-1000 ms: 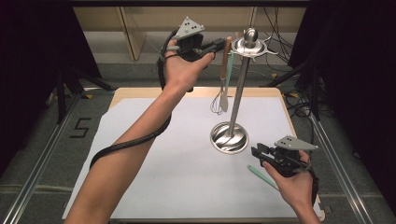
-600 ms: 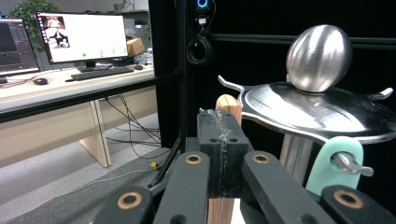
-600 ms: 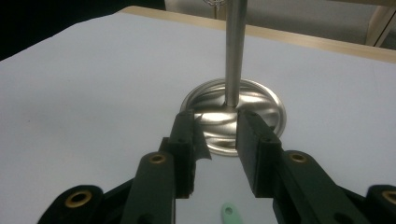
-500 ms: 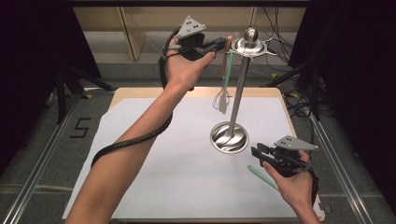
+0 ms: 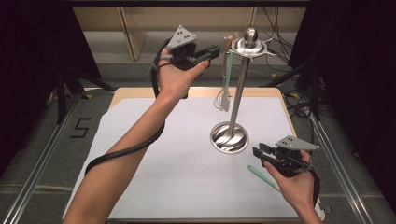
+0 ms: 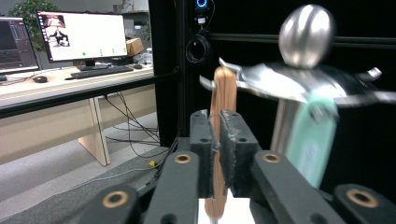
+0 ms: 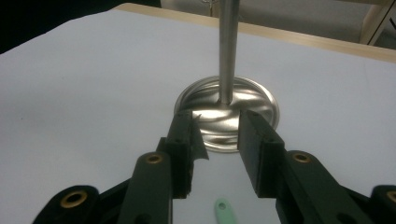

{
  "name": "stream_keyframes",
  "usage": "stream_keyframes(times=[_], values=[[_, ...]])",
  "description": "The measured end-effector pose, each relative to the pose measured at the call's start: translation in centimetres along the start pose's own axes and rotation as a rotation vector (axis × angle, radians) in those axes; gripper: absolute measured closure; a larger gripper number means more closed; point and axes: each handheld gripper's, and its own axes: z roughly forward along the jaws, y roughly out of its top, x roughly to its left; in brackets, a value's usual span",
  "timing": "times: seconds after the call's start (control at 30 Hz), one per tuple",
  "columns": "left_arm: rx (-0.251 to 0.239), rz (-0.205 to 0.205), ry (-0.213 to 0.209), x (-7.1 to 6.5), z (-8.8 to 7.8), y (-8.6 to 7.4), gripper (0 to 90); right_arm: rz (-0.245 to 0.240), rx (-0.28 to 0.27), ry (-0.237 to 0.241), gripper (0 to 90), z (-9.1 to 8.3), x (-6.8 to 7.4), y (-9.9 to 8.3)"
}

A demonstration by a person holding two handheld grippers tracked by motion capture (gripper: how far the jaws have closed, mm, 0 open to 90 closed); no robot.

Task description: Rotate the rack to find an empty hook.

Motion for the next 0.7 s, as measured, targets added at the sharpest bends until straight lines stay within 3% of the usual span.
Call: stream_keyframes(times=[0.13,0.17,0.2,0.23,0.27,0.3,0.33,0.37,0.47,0.5,0.57,0.6,0.63,0.67,0.7], values=[[0.005,0.002,-0.007,0.1,-1.7,-1.6,75.4,-0.002,0.013,-0.004,65.8,-0.1,0.0,0.0],[0.01,0.005,-0.011,0.1,-2.3,-2.3,73.2,0.018,0.011,0.002,65.6,-0.1,0.2,0.0],[0.015,0.0,-0.01,0.2,-3.4,-3.7,69.6,-0.016,0.016,-0.01,65.2,-0.2,0.0,0.1],[0.015,0.0,-0.01,0.2,-3.4,-3.7,67.0,-0.016,0.016,-0.01,65.2,-0.2,0.0,0.1],[0.021,-0.003,-0.009,0.3,-4.5,-5.0,64.6,0.037,0.027,-0.013,64.9,-0.2,0.3,0.0],[0.021,-0.003,-0.009,0.3,-4.5,-5.0,61.8,0.037,0.027,-0.013,64.9,-0.2,0.3,0.0],[0.026,-0.001,-0.003,0.4,-5.0,-5.7,61.8,0.033,0.03,-0.014,64.8,-0.2,0.3,0.1],[0.04,0.007,0.01,0.6,-5.8,-6.6,56.1,0.026,0.029,-0.01,64.7,-0.1,0.3,0.0],[0.054,0.002,0.018,0.7,-6.7,-7.7,52.5,0.017,0.028,-0.011,64.6,-0.1,0.2,0.0],[0.072,0.001,0.021,0.7,-7.1,-8.2,48.7,-0.018,0.034,-0.03,64.6,-0.1,-0.1,0.0],[0.097,0.004,0.021,0.7,-8.2,-9.6,46.7,0.004,0.053,-0.026,64.6,-0.2,0.0,0.0],[0.097,0.004,0.021,0.7,-8.2,-9.6,45.7,0.004,0.053,-0.026,64.6,-0.2,0.0,0.0],[0.106,-0.002,0.027,0.9,-8.9,-10.5,45.3,-0.02,0.047,-0.032,64.5,-0.2,-0.2,0.0],[0.109,-0.005,0.028,1.0,-9.3,-11.0,45.5,0.017,0.054,-0.029,64.4,-0.2,0.0,0.0],[0.109,-0.005,0.028,1.0,-9.3,-11.0,46.0,0.017,0.054,-0.029,64.4,-0.2,0.0,0.0]])
